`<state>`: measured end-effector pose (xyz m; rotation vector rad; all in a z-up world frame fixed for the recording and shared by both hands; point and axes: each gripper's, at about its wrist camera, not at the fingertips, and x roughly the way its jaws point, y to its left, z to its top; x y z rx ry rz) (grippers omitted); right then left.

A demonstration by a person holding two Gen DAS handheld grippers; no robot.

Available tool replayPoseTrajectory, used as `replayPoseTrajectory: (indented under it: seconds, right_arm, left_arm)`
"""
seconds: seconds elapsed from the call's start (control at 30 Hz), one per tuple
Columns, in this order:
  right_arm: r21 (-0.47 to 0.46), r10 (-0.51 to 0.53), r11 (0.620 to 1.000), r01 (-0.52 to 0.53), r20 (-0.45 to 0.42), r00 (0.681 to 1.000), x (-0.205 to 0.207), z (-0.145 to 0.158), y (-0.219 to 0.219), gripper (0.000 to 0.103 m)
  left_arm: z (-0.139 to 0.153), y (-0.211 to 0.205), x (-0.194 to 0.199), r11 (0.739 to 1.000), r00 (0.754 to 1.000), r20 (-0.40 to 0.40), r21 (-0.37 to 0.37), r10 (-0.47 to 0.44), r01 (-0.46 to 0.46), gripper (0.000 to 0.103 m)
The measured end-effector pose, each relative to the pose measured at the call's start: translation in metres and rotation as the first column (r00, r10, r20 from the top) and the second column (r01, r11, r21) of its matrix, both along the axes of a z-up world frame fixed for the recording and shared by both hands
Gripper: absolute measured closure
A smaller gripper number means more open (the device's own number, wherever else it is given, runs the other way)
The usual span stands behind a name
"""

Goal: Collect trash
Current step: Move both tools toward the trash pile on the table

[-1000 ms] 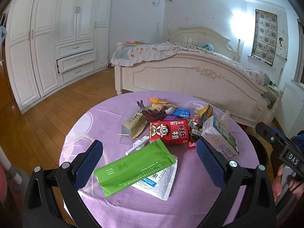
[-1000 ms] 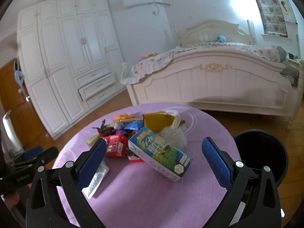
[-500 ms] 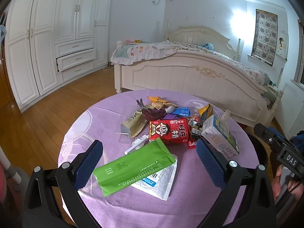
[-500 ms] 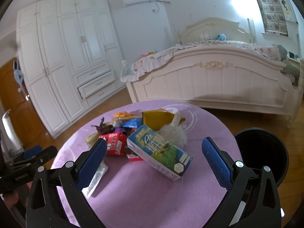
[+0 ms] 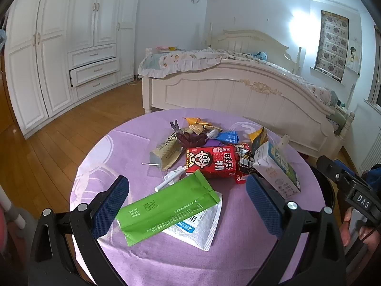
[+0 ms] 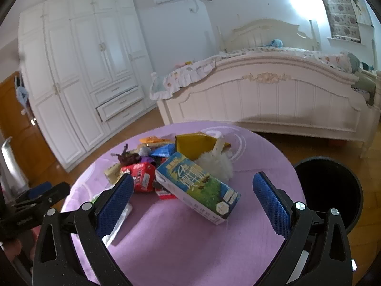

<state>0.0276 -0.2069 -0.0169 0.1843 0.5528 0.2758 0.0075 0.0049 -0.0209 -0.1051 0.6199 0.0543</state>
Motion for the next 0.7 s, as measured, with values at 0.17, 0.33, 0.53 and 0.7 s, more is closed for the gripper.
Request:
replayPoseTrajectory:
  seconds: [0.17, 0.33, 0.53, 0.7]
  right_arm:
    - [0.001, -0.001, 1.000, 0.001, -0.034, 0.999, 0.002, -0.002, -0.002, 0.004]
    - [0.003, -0.001, 1.000, 0.001, -0.032, 0.999, 0.005, -0.005, -0.004, 0.004]
    - [0.000, 0.000, 1.000, 0.000, -0.012, 1.000, 0.013, -0.010, -0.006, 0.004]
    - [-0.021, 0.013, 1.000, -0.013, -0.006, 1.000, 0.025, -0.015, -0.011, 0.004]
  left_arm:
    - [-0.002, 0.002, 0.002, 1.000, 1.000, -0.018, -0.010, -0.001, 0.001, 0.005]
    - [-0.004, 0.003, 0.005, 1.000, 0.999, -0.033, -0.013, -0.002, 0.002, 0.005]
    - [-0.009, 0.008, 0.012, 0.999, 0.998, -0.059, -0.032, -0.008, 0.006, 0.005]
    - [-0.023, 0.032, 0.020, 0.993, 0.996, -0.090, -0.118, -0.027, 0.016, 0.005]
